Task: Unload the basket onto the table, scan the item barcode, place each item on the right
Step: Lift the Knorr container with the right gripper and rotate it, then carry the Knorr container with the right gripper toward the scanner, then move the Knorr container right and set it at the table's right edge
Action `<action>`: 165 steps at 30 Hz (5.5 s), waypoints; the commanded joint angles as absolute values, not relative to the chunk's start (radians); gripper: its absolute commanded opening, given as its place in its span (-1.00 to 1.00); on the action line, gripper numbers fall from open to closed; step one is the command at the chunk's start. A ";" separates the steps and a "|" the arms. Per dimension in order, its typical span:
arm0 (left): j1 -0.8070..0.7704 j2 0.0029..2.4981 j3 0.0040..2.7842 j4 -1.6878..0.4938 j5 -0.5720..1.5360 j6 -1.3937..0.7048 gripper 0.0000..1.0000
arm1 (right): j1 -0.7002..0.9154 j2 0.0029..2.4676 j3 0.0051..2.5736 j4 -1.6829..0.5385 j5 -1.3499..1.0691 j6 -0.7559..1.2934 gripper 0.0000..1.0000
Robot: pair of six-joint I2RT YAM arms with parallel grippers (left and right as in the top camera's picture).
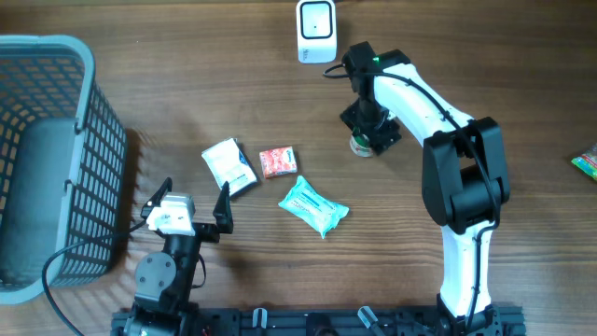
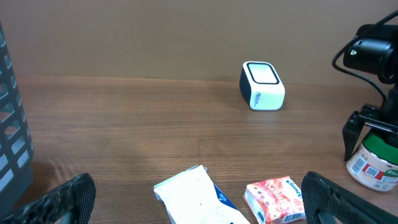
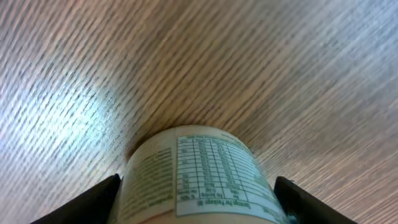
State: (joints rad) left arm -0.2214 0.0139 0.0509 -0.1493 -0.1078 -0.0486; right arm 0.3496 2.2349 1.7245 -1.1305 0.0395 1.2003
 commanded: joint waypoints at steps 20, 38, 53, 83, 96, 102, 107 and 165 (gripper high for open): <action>-0.224 0.007 0.043 -0.146 -0.113 -0.061 1.00 | 0.350 2.214 1.833 -1.156 -0.006 0.247 0.98; -0.224 0.007 0.043 -0.146 -0.113 -0.061 1.00 | 0.331 2.193 1.821 -1.231 -0.002 0.632 0.97; -0.224 0.007 0.043 -0.146 -0.113 -0.061 1.00 | 0.326 2.325 1.820 -1.193 -0.080 0.638 0.48; -0.224 0.007 0.043 -0.146 -0.113 -0.061 1.00 | 0.294 1.859 1.988 -1.609 -0.402 0.242 0.24; -0.224 0.007 0.043 -0.146 -0.113 -0.061 1.00 | 0.294 1.777 1.400 -1.287 -0.722 0.292 0.24; -0.224 0.007 0.043 -0.146 -0.113 -0.061 1.00 | 0.294 1.777 1.260 -1.165 -1.035 0.303 0.22; -0.224 0.007 0.043 -0.146 -0.113 -0.061 1.00 | 0.294 1.776 1.256 -1.225 -1.060 0.284 0.22; -0.224 0.007 0.043 -0.146 -0.113 -0.061 1.00 | 0.018 2.036 1.663 0.015 -0.023 0.262 0.29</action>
